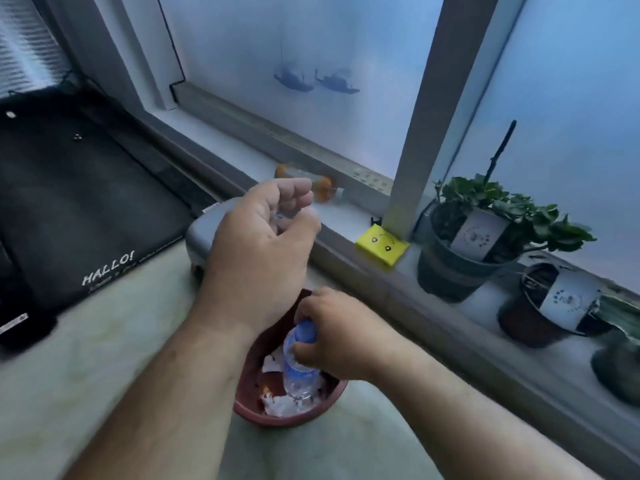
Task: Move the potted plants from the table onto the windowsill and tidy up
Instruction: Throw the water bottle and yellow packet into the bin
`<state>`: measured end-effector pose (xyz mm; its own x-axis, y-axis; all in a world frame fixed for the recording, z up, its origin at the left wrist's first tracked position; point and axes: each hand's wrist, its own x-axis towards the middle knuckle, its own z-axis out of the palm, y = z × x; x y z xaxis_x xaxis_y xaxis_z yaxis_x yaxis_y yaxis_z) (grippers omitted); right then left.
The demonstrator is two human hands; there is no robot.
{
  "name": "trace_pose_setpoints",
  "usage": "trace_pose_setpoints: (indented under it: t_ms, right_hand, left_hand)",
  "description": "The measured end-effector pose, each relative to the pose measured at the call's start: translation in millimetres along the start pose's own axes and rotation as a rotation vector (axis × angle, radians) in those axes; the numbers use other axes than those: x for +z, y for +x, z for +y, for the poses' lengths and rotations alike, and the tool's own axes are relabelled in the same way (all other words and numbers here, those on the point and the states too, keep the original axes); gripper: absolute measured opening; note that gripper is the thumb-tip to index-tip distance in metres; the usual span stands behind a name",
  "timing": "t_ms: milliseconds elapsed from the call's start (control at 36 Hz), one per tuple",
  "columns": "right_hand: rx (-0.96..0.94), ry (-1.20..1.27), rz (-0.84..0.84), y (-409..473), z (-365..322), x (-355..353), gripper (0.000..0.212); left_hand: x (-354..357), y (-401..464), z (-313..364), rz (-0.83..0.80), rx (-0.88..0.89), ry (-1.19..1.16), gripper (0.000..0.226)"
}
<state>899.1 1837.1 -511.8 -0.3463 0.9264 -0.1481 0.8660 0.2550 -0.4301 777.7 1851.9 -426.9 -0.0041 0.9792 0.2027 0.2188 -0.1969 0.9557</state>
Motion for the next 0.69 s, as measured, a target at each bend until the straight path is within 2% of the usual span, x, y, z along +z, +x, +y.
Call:
trace_pose_setpoints:
  t_ms: [167,278,389,556,639,695]
  right_hand:
    - [0.146,-0.136,-0.223,43,7,62,0.029]
    - [0.199,-0.201,-0.317,58,8,83,0.029]
    - [0.244,-0.154,-0.342,71,12,79,0.032]
    - [0.414,-0.029,-0.186,78,39,39,0.028]
    - [0.606,0.111,0.032,80,69,28,0.023]
    - [0.775,0.292,0.218,85,94,26,0.020]
  left_hand:
    - [-12,47,-30,-0.111,-0.065,-0.099,0.025]
    - [-17,70,-54,-0.123,-0.133,-0.183,0.021]
    - [-21,84,-75,-0.169,-0.179,-0.243,0.020]
    - [-11,95,-85,-0.119,-0.346,-0.413,0.024]
    - [-1,93,-84,-0.123,-0.343,-0.411,0.022]
    - [3,90,-83,-0.148,-0.335,-0.397,0.020]
